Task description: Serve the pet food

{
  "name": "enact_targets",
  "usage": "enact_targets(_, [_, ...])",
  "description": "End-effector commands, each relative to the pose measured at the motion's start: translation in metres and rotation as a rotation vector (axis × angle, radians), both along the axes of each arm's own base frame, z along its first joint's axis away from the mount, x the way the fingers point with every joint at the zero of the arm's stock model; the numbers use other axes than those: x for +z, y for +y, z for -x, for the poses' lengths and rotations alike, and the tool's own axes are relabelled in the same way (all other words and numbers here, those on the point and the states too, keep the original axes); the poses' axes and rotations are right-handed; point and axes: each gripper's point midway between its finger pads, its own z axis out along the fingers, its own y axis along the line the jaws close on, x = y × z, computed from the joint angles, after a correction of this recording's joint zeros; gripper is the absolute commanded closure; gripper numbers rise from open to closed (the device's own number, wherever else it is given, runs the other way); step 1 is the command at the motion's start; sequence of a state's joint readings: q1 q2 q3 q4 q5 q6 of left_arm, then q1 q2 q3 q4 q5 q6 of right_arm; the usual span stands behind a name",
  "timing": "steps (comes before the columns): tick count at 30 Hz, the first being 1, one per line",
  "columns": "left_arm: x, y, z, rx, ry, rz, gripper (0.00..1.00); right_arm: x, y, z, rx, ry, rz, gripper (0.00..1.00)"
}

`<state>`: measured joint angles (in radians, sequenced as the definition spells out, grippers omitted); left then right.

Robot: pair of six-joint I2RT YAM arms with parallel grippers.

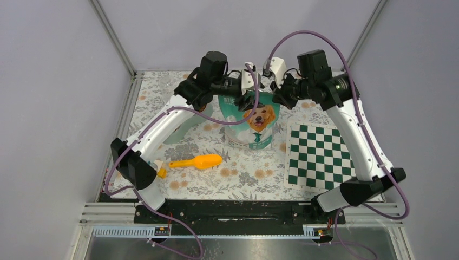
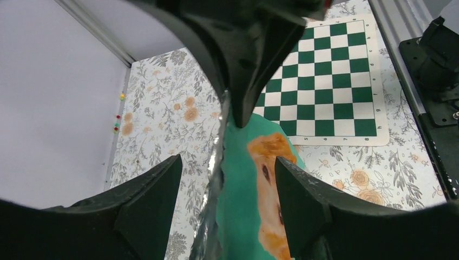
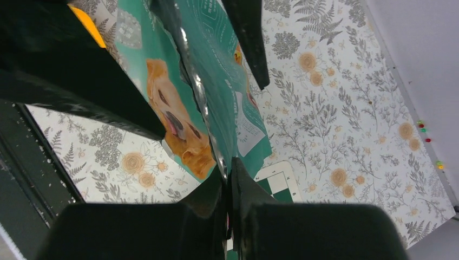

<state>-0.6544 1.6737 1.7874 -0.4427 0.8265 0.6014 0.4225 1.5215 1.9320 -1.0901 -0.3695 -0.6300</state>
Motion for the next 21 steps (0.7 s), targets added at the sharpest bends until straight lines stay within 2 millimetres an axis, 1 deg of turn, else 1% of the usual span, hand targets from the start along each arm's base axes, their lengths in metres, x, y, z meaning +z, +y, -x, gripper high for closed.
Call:
enact_targets(1, [0.03, -0.011, -0.009, 0.029, -0.079, 0.072, 0.38, 0.061, 0.012, -0.003, 0.001, -0.258, -0.204, 1.0])
enact_targets(2, [0.029, -0.013, -0.009, 0.033, -0.077, 0.072, 0.41, 0.067, 0.012, -0.003, -0.004, -0.283, -0.224, 1.0])
enact_targets(5, [0.025, -0.017, -0.012, 0.041, -0.08, 0.065, 0.5, 0.064, 0.013, -0.002, -0.01, -0.28, -0.238, 1.0])
enact_targets(8, [0.024, -0.019, -0.01, 0.041, -0.083, 0.062, 0.54, 0.062, 0.015, -0.003, -0.01, -0.268, -0.243, 1.0])
enact_targets(10, [0.024, -0.02, -0.011, 0.046, -0.09, 0.058, 0.58, 0.062, 0.016, -0.004, -0.008, -0.267, -0.247, 1.0])
enact_targets(12, [0.02, -0.02, -0.011, 0.052, -0.102, 0.039, 0.65, 0.066, 0.016, -0.006, -0.018, -0.269, -0.253, 1.0])
enact_targets(13, [0.018, -0.019, -0.012, 0.06, -0.114, 0.024, 0.69, 0.067, 0.016, -0.006, -0.021, -0.268, -0.258, 1.0])
enact_targets(15, [0.014, -0.015, -0.014, 0.078, -0.138, -0.013, 0.86, 0.072, 0.016, -0.007, -0.034, -0.27, -0.268, 1.0])
enact_targets(17, [0.009, -0.01, -0.018, 0.107, -0.171, -0.054, 1.0, 0.077, 0.015, -0.007, -0.044, -0.27, -0.269, 1.0])
enact_targets(21, [0.002, 0.011, -0.032, 0.196, -0.253, -0.153, 1.0, 0.079, 0.006, -0.014, -0.106, -0.263, -0.235, 1.0])
